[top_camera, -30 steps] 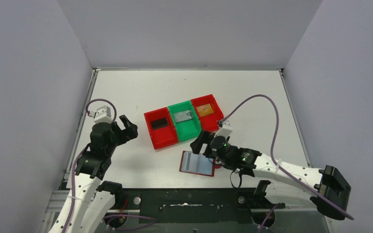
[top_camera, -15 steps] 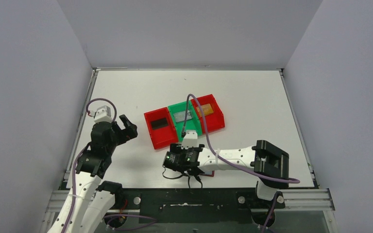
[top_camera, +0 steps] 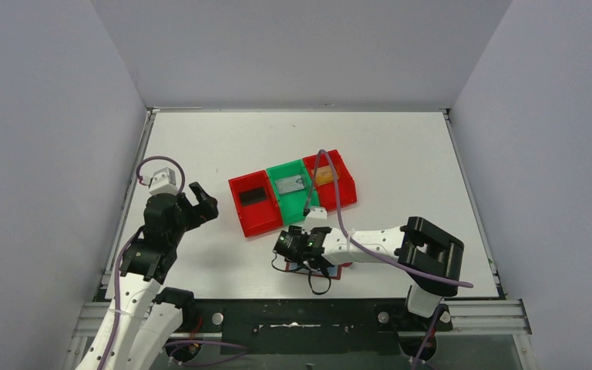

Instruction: Take the credit cards out of the card holder

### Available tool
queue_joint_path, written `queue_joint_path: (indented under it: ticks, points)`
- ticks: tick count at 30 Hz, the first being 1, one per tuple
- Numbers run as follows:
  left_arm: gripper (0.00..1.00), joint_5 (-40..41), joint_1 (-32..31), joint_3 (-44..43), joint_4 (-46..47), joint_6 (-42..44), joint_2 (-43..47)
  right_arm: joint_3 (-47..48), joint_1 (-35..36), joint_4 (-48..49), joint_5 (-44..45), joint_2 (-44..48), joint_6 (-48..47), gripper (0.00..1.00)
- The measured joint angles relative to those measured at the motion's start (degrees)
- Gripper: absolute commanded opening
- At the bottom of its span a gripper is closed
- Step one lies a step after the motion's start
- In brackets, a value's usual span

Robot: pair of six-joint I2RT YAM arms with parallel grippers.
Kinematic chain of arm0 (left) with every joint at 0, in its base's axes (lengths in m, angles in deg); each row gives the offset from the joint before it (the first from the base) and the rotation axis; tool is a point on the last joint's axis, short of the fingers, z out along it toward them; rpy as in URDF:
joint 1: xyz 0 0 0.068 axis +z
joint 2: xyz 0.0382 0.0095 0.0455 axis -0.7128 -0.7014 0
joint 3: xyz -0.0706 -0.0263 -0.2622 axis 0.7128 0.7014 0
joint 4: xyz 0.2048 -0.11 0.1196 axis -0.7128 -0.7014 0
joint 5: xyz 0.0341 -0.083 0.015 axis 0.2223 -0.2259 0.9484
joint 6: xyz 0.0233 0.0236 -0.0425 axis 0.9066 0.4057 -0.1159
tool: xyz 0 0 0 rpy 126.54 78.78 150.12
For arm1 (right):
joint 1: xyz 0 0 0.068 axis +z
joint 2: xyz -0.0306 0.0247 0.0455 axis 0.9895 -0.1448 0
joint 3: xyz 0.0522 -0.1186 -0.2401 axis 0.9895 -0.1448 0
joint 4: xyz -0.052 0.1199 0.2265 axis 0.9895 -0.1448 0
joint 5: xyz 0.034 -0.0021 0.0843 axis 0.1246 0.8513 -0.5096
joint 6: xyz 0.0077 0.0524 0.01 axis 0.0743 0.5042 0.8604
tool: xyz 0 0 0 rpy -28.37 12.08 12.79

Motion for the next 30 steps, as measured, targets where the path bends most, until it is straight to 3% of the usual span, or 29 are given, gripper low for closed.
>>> queue_joint_path:
  ticks: [6, 11, 21, 30]
  points:
    - [0.94, 0.0, 0.0, 0.1, 0.0, 0.0, -0.2, 5.6, 0.4, -2.7, 1.0, -4.5, 0.9, 0.43]
    - [0.94, 0.0, 0.0, 0.1, 0.0, 0.0, -0.3, 6.0, 1.1, -3.1, 2.0, -4.8, 0.9, 0.36]
    - [0.94, -0.1, 0.0, 0.3, 0.0, 0.0, -0.3, -1.3, 1.2, 4.9, 0.2, 0.8, -3.2, 0.38]
    - [0.93, -5.0, 0.0, 0.3, 1.0, 0.0, -0.3, -17.2, -3.0, 24.3, -9.5, 13.1, -6.6, 0.43]
